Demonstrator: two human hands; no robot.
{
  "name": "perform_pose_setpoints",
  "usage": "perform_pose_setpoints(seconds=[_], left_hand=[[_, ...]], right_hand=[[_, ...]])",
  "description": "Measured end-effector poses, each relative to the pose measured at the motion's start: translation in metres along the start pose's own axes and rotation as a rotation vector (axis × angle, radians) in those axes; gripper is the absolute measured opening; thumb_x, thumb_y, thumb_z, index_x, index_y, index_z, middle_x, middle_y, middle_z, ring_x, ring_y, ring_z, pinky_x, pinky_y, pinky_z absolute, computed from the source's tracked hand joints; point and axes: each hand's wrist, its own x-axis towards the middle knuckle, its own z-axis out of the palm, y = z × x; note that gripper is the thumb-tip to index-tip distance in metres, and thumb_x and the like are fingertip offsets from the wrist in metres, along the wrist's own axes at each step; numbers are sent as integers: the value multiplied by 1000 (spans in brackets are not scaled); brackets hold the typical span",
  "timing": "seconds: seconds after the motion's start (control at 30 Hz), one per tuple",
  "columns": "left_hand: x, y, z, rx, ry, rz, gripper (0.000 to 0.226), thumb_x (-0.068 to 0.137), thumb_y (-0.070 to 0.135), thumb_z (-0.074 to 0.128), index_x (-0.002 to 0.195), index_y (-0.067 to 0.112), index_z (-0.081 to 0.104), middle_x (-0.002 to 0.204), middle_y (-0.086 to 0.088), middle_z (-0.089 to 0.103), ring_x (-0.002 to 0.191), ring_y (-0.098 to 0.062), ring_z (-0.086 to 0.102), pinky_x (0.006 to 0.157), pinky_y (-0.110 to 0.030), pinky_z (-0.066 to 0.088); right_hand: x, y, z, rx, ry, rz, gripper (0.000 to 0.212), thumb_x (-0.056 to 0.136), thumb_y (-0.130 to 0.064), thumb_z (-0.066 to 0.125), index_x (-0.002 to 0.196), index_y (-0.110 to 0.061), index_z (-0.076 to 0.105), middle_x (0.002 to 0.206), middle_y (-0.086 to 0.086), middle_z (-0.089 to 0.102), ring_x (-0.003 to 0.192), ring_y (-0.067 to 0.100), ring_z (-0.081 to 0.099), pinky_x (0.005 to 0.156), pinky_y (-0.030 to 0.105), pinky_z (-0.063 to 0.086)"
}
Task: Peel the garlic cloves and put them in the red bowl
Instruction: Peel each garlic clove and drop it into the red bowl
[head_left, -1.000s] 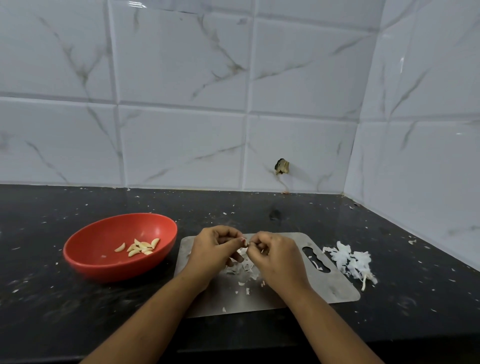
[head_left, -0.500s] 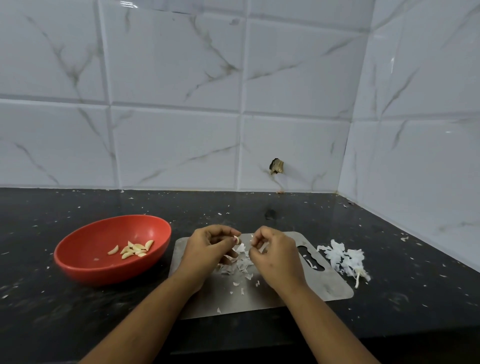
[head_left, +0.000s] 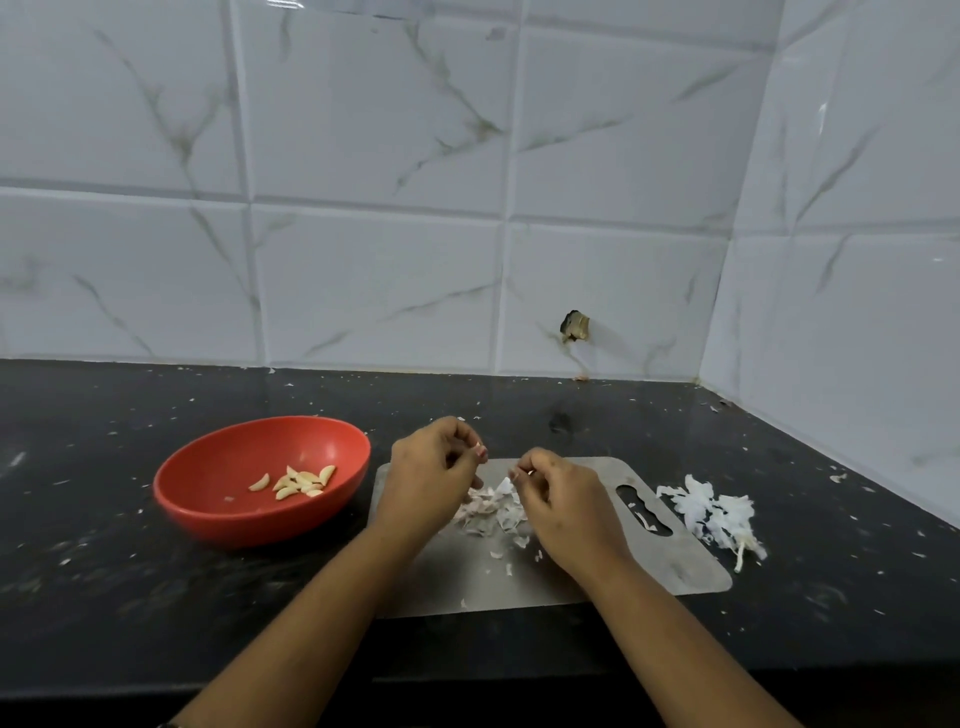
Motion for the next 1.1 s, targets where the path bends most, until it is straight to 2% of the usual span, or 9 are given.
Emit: perform_pose_setpoints(seconds=[0.1, 0.23, 0.33, 0.4, 0.53, 0.63, 0.8, 0.93, 1.1], left_hand=[[11, 6, -25, 125, 51, 29, 9, 86, 11, 69, 79, 17, 67, 67, 2, 70, 56, -7, 67, 60, -28, 58], [35, 1, -87, 198, 58, -114, 10, 81, 8, 74, 75, 15, 70, 63, -5, 69, 46, -3, 61, 51, -16, 53], [47, -20, -135, 360, -69, -305, 12, 76, 5, 78, 73, 13, 71, 60, -5, 70, 50, -12, 65, 53, -23, 57], [50, -34, -153, 506, -155, -396, 9, 76, 5, 79, 76, 12, 73, 58, -4, 68, 50, -12, 64, 49, -20, 54], [50, -44, -163, 738, -247, -406, 13, 78, 7, 75, 88, 16, 76, 62, 5, 65, 51, -3, 60, 48, -15, 48], [51, -44, -160, 789, -195, -352, 16, 78, 6, 73, 86, 19, 75, 66, 6, 65, 49, -2, 59, 50, -13, 44], [47, -29, -137, 691, 5, -165, 17, 85, 4, 60, 86, 16, 72, 83, 1, 70, 58, -12, 61, 70, -29, 52], [28, 1, -89, 594, -36, 8, 16, 87, 12, 58, 90, 19, 72, 89, 0, 73, 82, -20, 66, 82, -35, 54], [-1, 23, -27, 707, -173, 273, 17, 93, 27, 54, 101, 24, 69, 98, 4, 71, 90, -19, 65, 77, -31, 51]], right_hand=[[0, -1, 0, -36, -3, -18, 15, 97, -33, 55, 87, -23, 62, 63, -10, 55, 55, 7, 51, 51, 17, 35], [-1, -2, 0, -68, -18, -35, 14, 97, -32, 54, 88, -24, 62, 67, -7, 59, 58, 7, 54, 53, 21, 43], [-2, -4, 1, -95, -27, -51, 15, 97, -32, 54, 87, -23, 62, 64, -7, 59, 56, 8, 54, 53, 27, 48], [-2, -4, 0, -104, -40, -50, 15, 97, -31, 55, 86, -23, 62, 61, -7, 57, 54, 9, 53, 52, 27, 45], [-3, -5, -1, -122, -52, -47, 15, 96, -30, 55, 86, -22, 62, 58, -8, 54, 52, 8, 51, 50, 22, 39], [-3, -5, 0, -125, -39, -45, 14, 96, -29, 55, 87, -22, 63, 59, -8, 56, 53, 7, 52, 50, 22, 41], [0, 2, 0, -23, 78, 21, 15, 98, -20, 52, 86, -22, 61, 62, -11, 57, 50, 3, 47, 49, 18, 31], [4, 14, -12, 39, 229, 108, 23, 95, -4, 48, 95, -18, 66, 94, -5, 63, 79, 9, 58, 66, 21, 42], [-3, 35, -40, -36, 199, 209, 20, 91, -2, 55, 94, -18, 67, 101, -3, 59, 79, 11, 56, 62, 20, 40]])
